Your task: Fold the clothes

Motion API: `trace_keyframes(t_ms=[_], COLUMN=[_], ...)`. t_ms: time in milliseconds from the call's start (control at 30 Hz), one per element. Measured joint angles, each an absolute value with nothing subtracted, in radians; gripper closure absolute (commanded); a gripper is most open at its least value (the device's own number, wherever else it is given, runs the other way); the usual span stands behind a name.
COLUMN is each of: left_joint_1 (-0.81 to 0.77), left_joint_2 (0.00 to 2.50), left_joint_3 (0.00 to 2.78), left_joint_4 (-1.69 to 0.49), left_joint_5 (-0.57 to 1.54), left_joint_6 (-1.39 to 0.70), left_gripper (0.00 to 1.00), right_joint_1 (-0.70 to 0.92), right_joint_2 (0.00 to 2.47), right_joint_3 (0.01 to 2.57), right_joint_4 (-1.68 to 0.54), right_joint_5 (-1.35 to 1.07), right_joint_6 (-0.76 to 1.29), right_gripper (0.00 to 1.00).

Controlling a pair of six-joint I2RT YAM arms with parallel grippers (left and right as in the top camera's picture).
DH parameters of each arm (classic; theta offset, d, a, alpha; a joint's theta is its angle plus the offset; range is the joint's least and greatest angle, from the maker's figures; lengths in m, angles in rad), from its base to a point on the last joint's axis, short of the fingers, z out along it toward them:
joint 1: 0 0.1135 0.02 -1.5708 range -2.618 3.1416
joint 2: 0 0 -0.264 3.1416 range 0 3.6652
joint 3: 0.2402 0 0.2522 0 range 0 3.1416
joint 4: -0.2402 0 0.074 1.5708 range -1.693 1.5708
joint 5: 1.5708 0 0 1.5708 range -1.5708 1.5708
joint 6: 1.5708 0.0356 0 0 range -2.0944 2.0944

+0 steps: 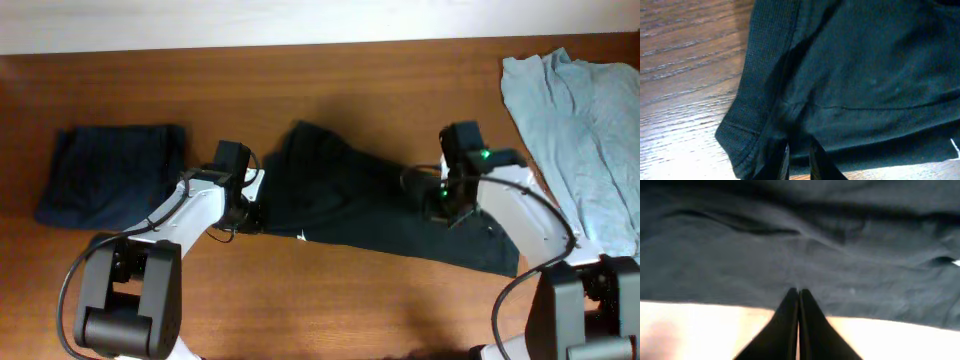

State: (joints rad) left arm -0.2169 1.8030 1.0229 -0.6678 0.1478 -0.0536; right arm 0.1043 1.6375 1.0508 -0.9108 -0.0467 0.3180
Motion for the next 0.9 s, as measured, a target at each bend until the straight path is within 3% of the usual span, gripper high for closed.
trace_keyframes(t_ms=[167,533,700,900], left_joint_1=[-0.216,-0.216,-0.217,-0.216], left_joint_2=[1.803,1.803,1.803,1.803], left_joint_3=[1.024,1.024,1.024,1.025], left_joint_4=[-0.668,-0.668,-0.668,-0.668], left_joint_5=[0.140,0.138,0.138,0.130], left_joint_6=[-0.054,-0.054,-0.054,-0.054], left_gripper=[0.84,0.84,0.84,0.84], right_joint_1=[0.067,-0.072,-0.109,-0.109], right_joint_2=[1.641,1.641,1.641,1.620], right_joint_3=[0.926,0.920,0.983,1.071], right_joint_4=[-0.800,-0.559,-0.731,-1.054], right_joint_5=[-0.039,0.136,0.107,-0.088], right_joint_6=[0.386,0.442,0.383,0.354], right_gripper=[0.96,0.96,0.96,0.95])
